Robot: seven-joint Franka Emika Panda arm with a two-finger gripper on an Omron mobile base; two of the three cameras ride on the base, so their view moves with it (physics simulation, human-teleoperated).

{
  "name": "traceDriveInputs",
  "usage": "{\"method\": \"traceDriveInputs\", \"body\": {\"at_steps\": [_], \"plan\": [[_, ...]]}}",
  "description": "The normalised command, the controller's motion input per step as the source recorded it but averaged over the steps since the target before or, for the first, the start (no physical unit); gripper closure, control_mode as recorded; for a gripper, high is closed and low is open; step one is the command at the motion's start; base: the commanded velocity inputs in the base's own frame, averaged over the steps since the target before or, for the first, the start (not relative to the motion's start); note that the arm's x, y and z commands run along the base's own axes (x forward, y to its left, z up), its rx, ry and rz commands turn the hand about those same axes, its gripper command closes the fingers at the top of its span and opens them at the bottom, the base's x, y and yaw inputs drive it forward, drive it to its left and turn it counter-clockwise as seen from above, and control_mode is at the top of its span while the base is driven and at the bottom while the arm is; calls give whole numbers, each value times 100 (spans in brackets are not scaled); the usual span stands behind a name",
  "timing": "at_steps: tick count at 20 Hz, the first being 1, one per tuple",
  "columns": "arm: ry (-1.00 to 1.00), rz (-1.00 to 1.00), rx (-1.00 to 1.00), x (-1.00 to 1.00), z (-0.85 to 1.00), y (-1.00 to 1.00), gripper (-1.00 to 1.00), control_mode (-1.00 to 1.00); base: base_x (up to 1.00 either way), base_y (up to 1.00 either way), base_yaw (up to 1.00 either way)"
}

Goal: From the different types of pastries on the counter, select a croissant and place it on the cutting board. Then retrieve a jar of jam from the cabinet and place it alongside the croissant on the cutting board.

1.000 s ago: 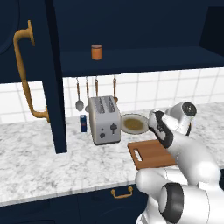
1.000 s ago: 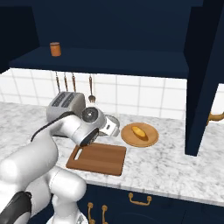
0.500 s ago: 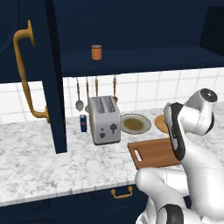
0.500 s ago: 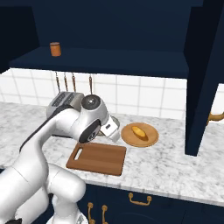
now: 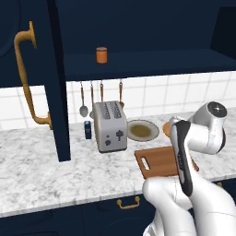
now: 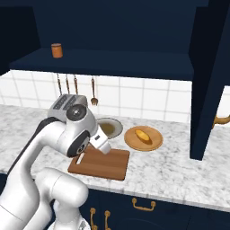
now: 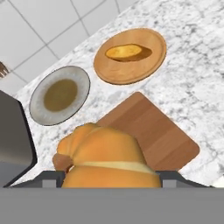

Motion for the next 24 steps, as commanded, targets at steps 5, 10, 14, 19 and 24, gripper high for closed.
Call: {"method": "traceDriveInputs", "body": {"at_steps": [5, 10, 14, 19, 24], "plan": [[4, 0, 0, -6, -27, 29, 100, -100, 0, 0, 0], [-1, 2, -1, -14, -71, 15, 100, -100, 0, 0, 0], [0, 2, 0, 0, -28, 19, 100, -100, 0, 0, 0], [-9, 5, 0, 0, -49, 3, 100, -100, 0, 0, 0], [-5, 3, 0, 17, -59, 1, 100, -100, 0, 0, 0]]}}
